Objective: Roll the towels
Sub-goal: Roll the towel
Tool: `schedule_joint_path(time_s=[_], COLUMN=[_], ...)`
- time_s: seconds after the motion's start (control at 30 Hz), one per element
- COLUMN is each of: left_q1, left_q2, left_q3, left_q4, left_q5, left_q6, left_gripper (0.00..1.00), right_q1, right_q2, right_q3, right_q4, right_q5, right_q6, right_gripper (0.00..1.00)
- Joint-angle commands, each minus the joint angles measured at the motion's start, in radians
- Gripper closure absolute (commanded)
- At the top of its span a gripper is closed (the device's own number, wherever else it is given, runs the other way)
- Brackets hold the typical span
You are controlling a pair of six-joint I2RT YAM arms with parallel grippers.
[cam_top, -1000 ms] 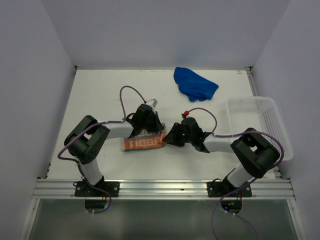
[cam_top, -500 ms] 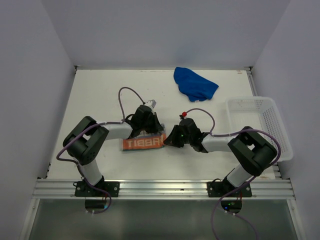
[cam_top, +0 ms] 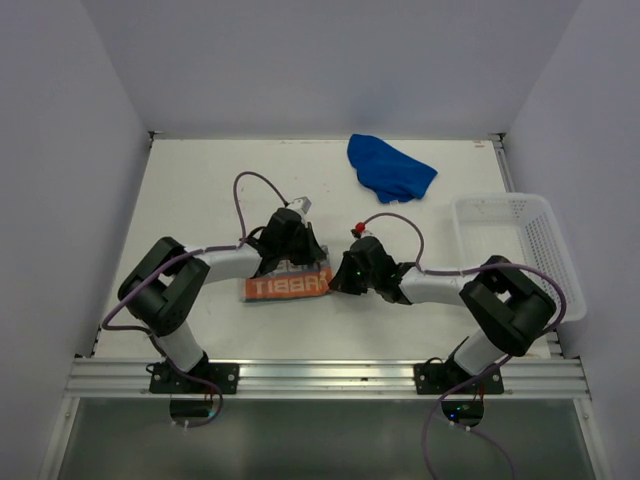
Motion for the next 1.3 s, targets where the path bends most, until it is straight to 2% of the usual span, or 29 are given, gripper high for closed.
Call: schedule_joint_path(time_s=[0.0,0.37,0.73,1.0,1.1,1.27], left_q1=[0.012,0.015,0.015,0.015,0.014,0.015], left_q2=[-0.039,-0.048,-0.065,-0.074,-0.068,-0.063], left_q3=[0.032,0.033,0.015,-0.025,-0.042,-0.065], left_q4=[0.005,-0.025,-0.022,-0.018,-0.010,0.008], left_q5=[-0.046,-0.072,-0.066,-0.089,-0.094,-0.100], left_q6=[0.022,0.041,0.042,0.036,0.036,0.030], left_gripper=[1.00,1.00,0.92,0.93,1.00,1.00], right_q1=[0.037,0.101,0.137,0.146,0.147,0.146], right_q2=[-0.051,-0.064,-0.044,-0.030,-0.030,-0.030], right_q3=[0.057,0.168,0.197,0.216,0.219,0.231], right_q4=[-0.159,-0.385,-0.425,-0.439,-0.439,-0.442], right_q5=[0.081,0.228,0.295,0.299,0.289,0.276], right_q6=[-0.090,-0.139,-0.153,-0.156,-0.156,-0.156], right_gripper=[1.00,1.00,1.00,1.00,1.00,0.91])
